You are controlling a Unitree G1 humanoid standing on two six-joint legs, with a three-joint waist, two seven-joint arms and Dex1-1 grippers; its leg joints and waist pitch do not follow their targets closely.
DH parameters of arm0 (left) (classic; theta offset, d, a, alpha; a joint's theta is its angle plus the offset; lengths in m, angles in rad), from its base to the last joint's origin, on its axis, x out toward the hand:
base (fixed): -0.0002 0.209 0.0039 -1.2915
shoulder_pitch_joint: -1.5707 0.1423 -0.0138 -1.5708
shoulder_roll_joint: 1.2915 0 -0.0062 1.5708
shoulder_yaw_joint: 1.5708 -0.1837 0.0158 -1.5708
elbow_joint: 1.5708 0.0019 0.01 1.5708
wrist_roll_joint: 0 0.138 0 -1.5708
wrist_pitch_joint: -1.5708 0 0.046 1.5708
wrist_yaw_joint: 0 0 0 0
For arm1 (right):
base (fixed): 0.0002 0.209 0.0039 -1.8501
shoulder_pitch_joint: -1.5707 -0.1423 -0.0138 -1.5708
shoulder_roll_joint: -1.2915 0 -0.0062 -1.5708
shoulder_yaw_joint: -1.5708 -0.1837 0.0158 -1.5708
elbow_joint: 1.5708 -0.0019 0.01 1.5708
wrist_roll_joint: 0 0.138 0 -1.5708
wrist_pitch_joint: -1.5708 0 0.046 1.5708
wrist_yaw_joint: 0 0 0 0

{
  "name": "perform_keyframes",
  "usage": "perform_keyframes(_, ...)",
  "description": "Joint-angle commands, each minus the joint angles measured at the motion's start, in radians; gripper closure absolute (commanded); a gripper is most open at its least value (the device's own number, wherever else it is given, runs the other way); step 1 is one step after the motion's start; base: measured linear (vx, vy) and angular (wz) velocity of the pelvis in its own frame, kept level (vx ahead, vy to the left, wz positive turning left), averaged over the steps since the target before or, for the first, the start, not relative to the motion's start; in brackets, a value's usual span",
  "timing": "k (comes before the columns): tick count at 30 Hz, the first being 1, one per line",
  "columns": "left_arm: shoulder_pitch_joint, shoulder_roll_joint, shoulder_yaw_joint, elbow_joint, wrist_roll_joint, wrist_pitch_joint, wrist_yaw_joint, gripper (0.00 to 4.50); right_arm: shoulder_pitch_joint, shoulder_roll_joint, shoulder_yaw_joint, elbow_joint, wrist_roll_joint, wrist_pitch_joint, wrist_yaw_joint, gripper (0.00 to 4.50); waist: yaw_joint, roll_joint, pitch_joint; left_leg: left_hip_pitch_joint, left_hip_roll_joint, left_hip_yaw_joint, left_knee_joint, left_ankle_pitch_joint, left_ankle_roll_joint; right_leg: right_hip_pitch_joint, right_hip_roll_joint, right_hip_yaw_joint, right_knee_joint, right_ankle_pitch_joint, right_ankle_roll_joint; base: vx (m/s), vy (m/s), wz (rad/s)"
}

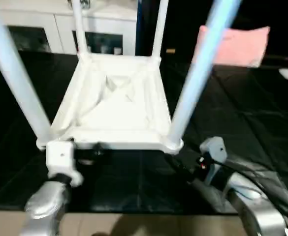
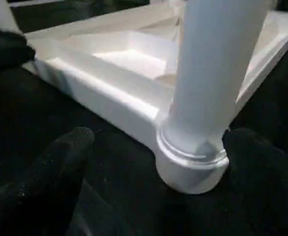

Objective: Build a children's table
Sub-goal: Rotate leg to tighten, then flip table

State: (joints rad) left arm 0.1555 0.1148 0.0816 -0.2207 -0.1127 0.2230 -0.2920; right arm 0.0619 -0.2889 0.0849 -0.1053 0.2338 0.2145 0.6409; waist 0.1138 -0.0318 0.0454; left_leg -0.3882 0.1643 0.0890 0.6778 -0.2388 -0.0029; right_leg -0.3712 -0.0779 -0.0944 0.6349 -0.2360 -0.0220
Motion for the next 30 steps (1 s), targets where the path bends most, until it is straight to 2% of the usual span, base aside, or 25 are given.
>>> perform_keyframes(1, 0.004, 0.017, 0.013, -0.009, 0.005, -0.003, 0.001, 0.04, -0.001, 0.007, 0.007, -0.010, 0.010, 0.000, 0.006, 0.00, 0.027, -0.016, -0.035, -0.046, 0.026, -0.009, -0.033, 0.032, 0.051, 0.062, -0.202, 0.133, -0.151, -0.422, 0.000, 0.000, 0.000, 0.00)
perform_keyframes(2, 0.007, 0.018, 0.014, -0.012, 0.009, -0.007, 0.005, 0.04, 0.003, 0.008, 0.008, -0.013, 0.007, 0.001, 0.004, 0.00, 0.021, 0.010, -0.038, -0.021, 0.040, 0.003, -0.105, 0.094, 0.069, 0.057, -0.129, 0.079, -0.137, -0.317, -0.129, 0.000, 0.000, 0.00)
perform_keyframes(3, 0.007, 0.018, 0.014, -0.012, 0.009, -0.008, 0.006, 0.04, 0.004, 0.008, 0.008, -0.014, 0.007, 0.001, 0.004, 0.00, 0.002, 0.025, -0.035, 0.003, 0.057, 0.013, -0.152, 0.051, 0.106, 0.045, -0.059, 0.039, -0.118, -0.249, -0.169, 0.015, 0.100, -0.03)
perform_keyframes(4, 0.012, 0.017, 0.017, -0.016, 0.009, -0.014, 0.009, 0.04, 0.008, 0.009, 0.009, -0.019, 0.006, 0.003, 0.003, 0.00, -0.017, 0.031, -0.034, 0.020, 0.076, 0.016, -0.164, -0.136, 0.087, 0.029, -0.039, 0.039, -0.103, -0.268, -0.168, 0.015, 0.100, -0.03)
perform_keyframes(5, 0.014, 0.018, 0.019, -0.017, 0.006, -0.021, 0.007, 0.04, 0.009, 0.009, 0.009, -0.021, 0.007, 0.004, 0.001, 0.00, -0.021, 0.039, -0.041, 0.031, 0.085, 0.012, -0.168, -0.204, 0.053, 0.029, -0.042, 0.045, -0.099, -0.262, -0.168, 0.016, 0.110, 0.00)
perform_keyframes(6, 0.025, 0.014, 0.025, -0.026, -0.017, -0.034, -0.004, 0.04, 0.011, 0.006, 0.008, -0.024, 0.016, 0.008, 0.003, 0.00, -0.028, 0.043, -0.039, 0.037, 0.092, 0.010, -0.181, -0.320, -0.023, 0.026, -0.041, 0.053, -0.104, -0.235, -0.144, -0.006, 0.087, 0.02)
perform_keyframes(7, 0.026, 0.014, 0.025, -0.027, -0.020, -0.036, -0.005, 0.04, 0.011, 0.006, 0.008, -0.024, 0.017, 0.009, 0.003, 0.00, -0.033, 0.043, -0.039, 0.037, 0.092, 0.008, -0.187, -0.354, -0.051, 0.030, -0.044, 0.056, -0.103, -0.216, -0.137, -0.006, 0.087, 0.02)
perform_keyframes(8, 0.028, 0.014, 0.026, -0.028, -0.023, -0.038, -0.006, 0.04, 0.012, 0.005, 0.009, -0.025, 0.019, 0.009, 0.003, 0.00, -0.042, 0.039, -0.035, 0.032, 0.083, 0.011, -0.193, -0.406, -0.084, 0.033, -0.047, 0.058, -0.107, -0.205, -0.121, -0.013, 0.092, -0.04)
perform_keyframes(9, 0.029, 0.013, 0.026, -0.029, -0.027, -0.039, -0.007, 0.04, 0.012, 0.004, 0.009, -0.025, 0.020, 0.010, 0.004, 0.00, -0.045, 0.033, -0.035, 0.034, 0.076, 0.014, -0.194, -0.433, -0.100, 0.032, -0.051, 0.064, -0.112, -0.219, -0.103, -0.012, 0.079, -0.06)
perform_keyframes(10, 0.034, 0.014, 0.026, -0.031, -0.030, -0.038, -0.009, 0.04, 0.013, -0.001, 0.008, -0.028, 0.027, 0.015, 0.012, 0.00, -0.048, 0.025, -0.032, 0.035, 0.072, 0.017, -0.194, -0.451, -0.103, 0.028, -0.054, 0.070, -0.119, -0.259, -0.093, -0.021, 0.101, -0.08)
perform_keyframes(11, 0.043, 0.014, 0.027, -0.031, -0.034, -0.041, -0.010, 0.04, 0.017, -0.017, 0.009, -0.038, 0.040, 0.026, 0.037, 0.00, -0.050, 0.026, -0.031, 0.036, 0.070, 0.017, -0.194, -0.463, -0.106, 0.026, -0.056, 0.072, -0.122, -0.285, -0.090, -0.018, 0.054, -0.04)
perform_keyframes(12, 0.049, 0.015, 0.029, -0.031, -0.038, -0.042, -0.012, 0.04, 0.020, -0.030, 0.012, -0.044, 0.046, 0.036, 0.055, 0.00, -0.054, 0.020, -0.029, 0.034, 0.067, 0.019, -0.193, -0.469, -0.103, 0.026, -0.060, 0.076, -0.129, -0.327, -0.078, 0.000, 0.000, 0.00)
perform_keyframes(14, 0.064, 0.019, 0.036, -0.029, -0.050, -0.045, -0.021, 0.04, 0.027, -0.063, 0.018, -0.058, 0.056, 0.052, 0.098, 0.00, -0.057, 0.013, -0.028, 0.028, 0.065, 0.023, -0.189, -0.449, -0.089, 0.025, -0.066, 0.080, -0.135, -0.384, -0.059, 0.000, 0.000, 0.00)
perform_keyframes(15, 0.071, 0.023, 0.041, -0.027, -0.057, -0.048, -0.027, 0.04, 0.031, -0.078, 0.018, -0.065, 0.060, 0.055, 0.118, 0.00, -0.057, 0.013, -0.028, 0.028, 0.065, 0.023, -0.189, -0.449, -0.089, 0.025, -0.066, 0.080, -0.135, -0.384, -0.059, 0.000, 0.000, 0.00)
perform_keyframes(16, 0.076, 0.024, 0.061, -0.021, -0.065, -0.059, -0.027, 0.04, 0.033, -0.088, 0.014, -0.075, 0.078, 0.068, 0.137, 0.00, -0.058, 0.009, -0.027, 0.027, 0.063, 0.028, -0.185, -0.429, -0.077, 0.021, -0.070, 0.082, -0.142, -0.435, -0.045, 0.000, 0.000, 0.00)
perform_keyframes(17, 0.078, 0.025, 0.075, -0.016, -0.070, -0.068, -0.025, 0.04, 0.033, -0.093, 0.010, -0.081, 0.090, 0.075, 0.147, 0.00, -0.058, 0.008, -0.028, 0.026, 0.064, 0.028, -0.185, -0.417, -0.074, 0.022, -0.072, 0.082, -0.143, -0.444, -0.042, 0.000, 0.000, 0.00)
perform_keyframes(18, 0.078, 0.025, 0.075, -0.016, -0.070, -0.068, -0.025, 0.04, 0.033, -0.093, 0.010, -0.081, 0.090, 0.075, 0.147, 0.00, -0.057, 0.007, -0.032, 0.023, 0.064, 0.029, -0.182, -0.385, -0.068, 0.022, -0.072, 0.083, -0.143, -0.429, -0.042, 0.000, 0.000, 0.00)
perform_keyframes(20, 0.079, 0.028, 0.120, -0.005, -0.096, -0.092, -0.022, 0.04, 0.030, -0.097, 0.007, -0.094, 0.110, 0.087, 0.157, 0.00, -0.056, 0.005, -0.034, 0.019, 0.066, 0.033, -0.182, -0.342, -0.056, 0.021, -0.066, 0.082, -0.135, -0.362, -0.055, 0.000, 0.000, 0.00)
perform_keyframes(21, 0.079, 0.028, 0.120, -0.005, -0.096, -0.092, -0.022, 0.04, 0.030, -0.097, 0.007, -0.094, 0.110, 0.087, 0.157, 0.00, -0.056, 0.005, -0.034, 0.019, 0.066, 0.033, -0.182, -0.342, -0.056, 0.021, -0.066, 0.082, -0.135, -0.362, -0.055, 0.000, 0.000, 0.00)
perform_keyframes(22, 0.074, 0.022, 0.174, 0.004, -0.126, -0.132, -0.005, 0.04, 0.017, -0.095, 0.007, -0.087, 0.112, 0.085, 0.154, 0.00, -0.055, 0.004, -0.034, 0.021, 0.065, 0.036, -0.180, -0.323, -0.049, 0.020, -0.064, 0.082, -0.132, -0.331, -0.069, 0.000, 0.000, 0.00)
perform_keyframes(23, 0.072, 0.017, 0.198, 0.003, -0.134, -0.160, 0.009, 0.04, 0.006, -0.091, 0.007, -0.081, 0.111, 0.082, 0.150, 0.00, -0.056, 0.001, -0.035, 0.020, 0.066, 0.037, -0.179, -0.315, -0.048, 0.021, -0.064, 0.082, -0.131, -0.321, -0.073, 0.000, 0.000, 0.00)
perform_keyframes(25, 0.068, 0.011, 0.228, -0.002, -0.148, -0.196, 0.026, 0.04, -0.011, -0.082, 0.006, -0.072, 0.114, 0.081, 0.145, 0.00, -0.055, 0.005, -0.038, 0.020, 0.068, 0.038, -0.178, -0.289, -0.045, 0.023, -0.061, 0.082, -0.125, -0.268, -0.086, 0.000, 0.000, 0.00)
perform_keyframes(26, 0.064, 0.008, 0.237, -0.004, -0.151, -0.205, 0.036, 0.04, -0.022, -0.078, 0.005, -0.067, 0.118, 0.081, 0.143, 0.00, -0.054, 0.003, -0.041, 0.020, 0.070, 0.041, -0.177, -0.257, -0.040, 0.026, -0.059, 0.082, -0.118, -0.199, -0.100, 0.000, 0.000, 0.00)
perform_keyframes(28, 0.059, 0.007, 0.242, -0.003, -0.153, -0.206, 0.046, 0.04, -0.031, -0.074, 0.005, -0.063, 0.118, 0.081, 0.139, 0.00, -0.052, 0.006, -0.044, 0.023, 0.071, 0.043, -0.175, -0.229, -0.038, 0.026, -0.056, 0.082, -0.111, -0.139, -0.114, 0.000, 0.000, 0.00)
perform_keyframes(30, 0.029, 0.013, 0.257, 0.018, -0.130, -0.200, 0.088, 0.04, -0.067, -0.044, -0.002, -0.036, 0.100, 0.062, 0.099, 0.00, -0.051, 0.004, -0.043, 0.024, 0.070, 0.045, -0.174, -0.223, -0.037, 0.026, -0.056, 0.082, -0.109, -0.127, -0.120, 0.000, 0.000, 0.00)
